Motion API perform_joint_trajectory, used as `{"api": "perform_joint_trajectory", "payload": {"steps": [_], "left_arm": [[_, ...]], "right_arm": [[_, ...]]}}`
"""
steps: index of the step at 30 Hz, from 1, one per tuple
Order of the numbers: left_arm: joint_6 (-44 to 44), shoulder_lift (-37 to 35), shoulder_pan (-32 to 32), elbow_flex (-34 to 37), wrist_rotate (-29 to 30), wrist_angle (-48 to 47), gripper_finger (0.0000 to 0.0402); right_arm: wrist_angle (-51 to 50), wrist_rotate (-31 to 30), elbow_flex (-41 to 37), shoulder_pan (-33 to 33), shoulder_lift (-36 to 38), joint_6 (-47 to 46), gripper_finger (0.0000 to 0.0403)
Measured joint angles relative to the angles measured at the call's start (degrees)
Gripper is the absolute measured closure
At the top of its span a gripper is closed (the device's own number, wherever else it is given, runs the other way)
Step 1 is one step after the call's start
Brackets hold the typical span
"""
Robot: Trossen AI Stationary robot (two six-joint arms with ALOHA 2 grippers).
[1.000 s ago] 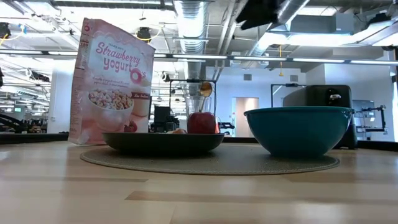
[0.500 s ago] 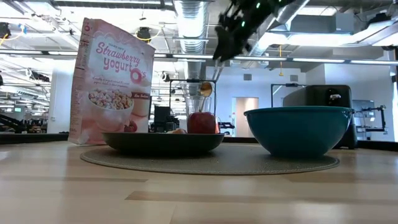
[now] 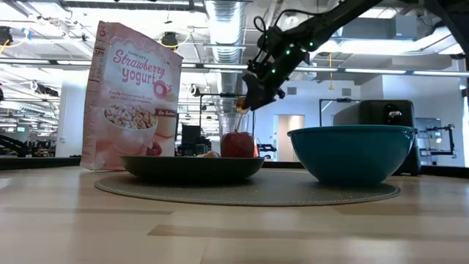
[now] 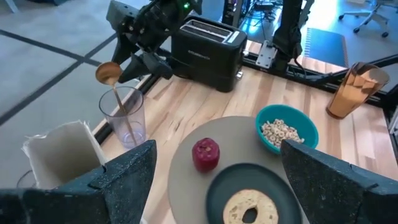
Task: Arrange a breakfast setting
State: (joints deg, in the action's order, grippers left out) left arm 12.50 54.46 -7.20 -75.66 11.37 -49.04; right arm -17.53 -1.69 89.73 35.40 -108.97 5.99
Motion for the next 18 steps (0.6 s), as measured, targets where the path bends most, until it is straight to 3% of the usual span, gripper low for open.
{"api": "perform_joint_trajectory", "payload": {"steps": [10, 18], "left_arm": [[0.8, 0.3, 0.0, 0.0, 0.0, 0.0, 0.0076], [0.8, 0.3, 0.0, 0.0, 0.0, 0.0, 0.0076]], "right_arm": [[4.2, 3.2, 0.0, -0.4, -1.0, 0.1, 0.0162], [4.7, 3.3, 0.0, 0.1, -1.0, 0.7, 0.0254]]}}
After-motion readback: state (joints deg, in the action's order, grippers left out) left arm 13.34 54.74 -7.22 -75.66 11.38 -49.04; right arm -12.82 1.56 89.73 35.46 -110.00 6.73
